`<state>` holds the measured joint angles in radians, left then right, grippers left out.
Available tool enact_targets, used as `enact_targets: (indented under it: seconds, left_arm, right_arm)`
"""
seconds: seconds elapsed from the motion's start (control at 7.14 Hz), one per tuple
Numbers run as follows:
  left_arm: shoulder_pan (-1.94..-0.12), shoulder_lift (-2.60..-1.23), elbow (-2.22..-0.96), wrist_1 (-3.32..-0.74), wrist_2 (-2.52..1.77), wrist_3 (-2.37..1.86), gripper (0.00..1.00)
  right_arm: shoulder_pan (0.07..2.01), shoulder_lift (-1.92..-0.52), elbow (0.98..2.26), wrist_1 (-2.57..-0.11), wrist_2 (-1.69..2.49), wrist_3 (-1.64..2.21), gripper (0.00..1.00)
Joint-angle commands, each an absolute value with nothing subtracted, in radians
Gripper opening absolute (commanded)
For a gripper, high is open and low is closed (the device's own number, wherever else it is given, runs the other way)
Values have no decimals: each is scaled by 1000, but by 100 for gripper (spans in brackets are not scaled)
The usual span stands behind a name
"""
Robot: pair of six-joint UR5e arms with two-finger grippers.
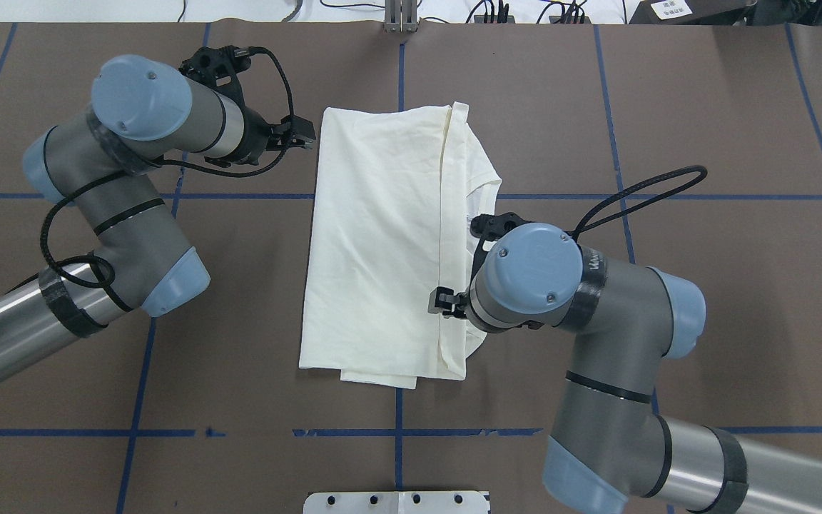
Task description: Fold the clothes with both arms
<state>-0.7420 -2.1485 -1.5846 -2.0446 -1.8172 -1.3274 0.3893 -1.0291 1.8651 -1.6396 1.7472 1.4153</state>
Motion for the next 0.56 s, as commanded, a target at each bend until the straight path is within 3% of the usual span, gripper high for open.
enact_targets:
  seconds: [0.0,0.42]
  left_arm:
    - [-723,-2135,-1628,-2023,-1818,-1327,100]
    - [-723,-2134,-1628,-2023,-1819,-1327,100]
  right_arm:
    - [338,-959,1807,-1716,1739,1321,100]
    - [325,-881,1685,-1730,1746,1313,100]
